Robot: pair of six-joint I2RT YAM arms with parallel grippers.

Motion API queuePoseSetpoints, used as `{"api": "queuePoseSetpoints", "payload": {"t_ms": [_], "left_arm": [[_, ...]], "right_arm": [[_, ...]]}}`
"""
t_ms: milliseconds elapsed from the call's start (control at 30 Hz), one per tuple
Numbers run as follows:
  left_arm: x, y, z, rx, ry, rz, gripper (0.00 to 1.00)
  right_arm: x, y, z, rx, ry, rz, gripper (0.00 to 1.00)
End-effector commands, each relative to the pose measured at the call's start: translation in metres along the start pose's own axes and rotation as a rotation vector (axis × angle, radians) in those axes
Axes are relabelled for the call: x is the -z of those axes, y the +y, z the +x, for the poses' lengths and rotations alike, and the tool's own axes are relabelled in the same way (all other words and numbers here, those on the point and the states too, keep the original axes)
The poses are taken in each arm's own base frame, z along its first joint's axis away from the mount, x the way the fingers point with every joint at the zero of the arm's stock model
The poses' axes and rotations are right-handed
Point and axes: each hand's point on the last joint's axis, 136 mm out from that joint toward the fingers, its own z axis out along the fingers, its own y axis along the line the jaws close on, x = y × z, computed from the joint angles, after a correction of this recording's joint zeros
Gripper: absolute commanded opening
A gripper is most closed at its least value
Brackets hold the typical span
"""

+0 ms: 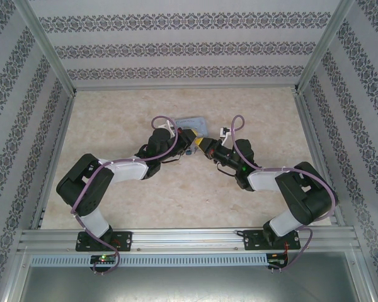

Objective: Unlock the padlock with the key

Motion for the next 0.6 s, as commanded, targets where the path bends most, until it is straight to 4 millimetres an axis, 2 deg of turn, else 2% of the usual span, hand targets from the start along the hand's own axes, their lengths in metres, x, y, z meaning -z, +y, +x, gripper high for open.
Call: {"api": "queuePoseSetpoints", "payload": {"t_ms": [0, 200, 367, 567], "left_arm": [[0.001, -0.012, -0.005, -0.002, -0.018, 0.062, 0.00], [0.005, -0.015, -0.008, -0.005, -0.035, 0.068, 0.00], [0.011, -0.019, -0.010, -0.016, -0.048, 0.070, 0.00], [0.014, -0.019, -0.010, -0.012, -0.052, 0.074, 0.00]], "right_arm": [[-0.003, 0.006, 0.005, 0.016, 0.018, -0.032, 0.00], [0.002, -0.003, 0.004, 0.008, 0.012, -0.007, 0.00], [0.008, -0.023, 0.003, -0.034, -0.006, 0.044, 0.00], [0.007, -0.025, 0.001, -0.042, -0.015, 0.050, 0.00]]}}
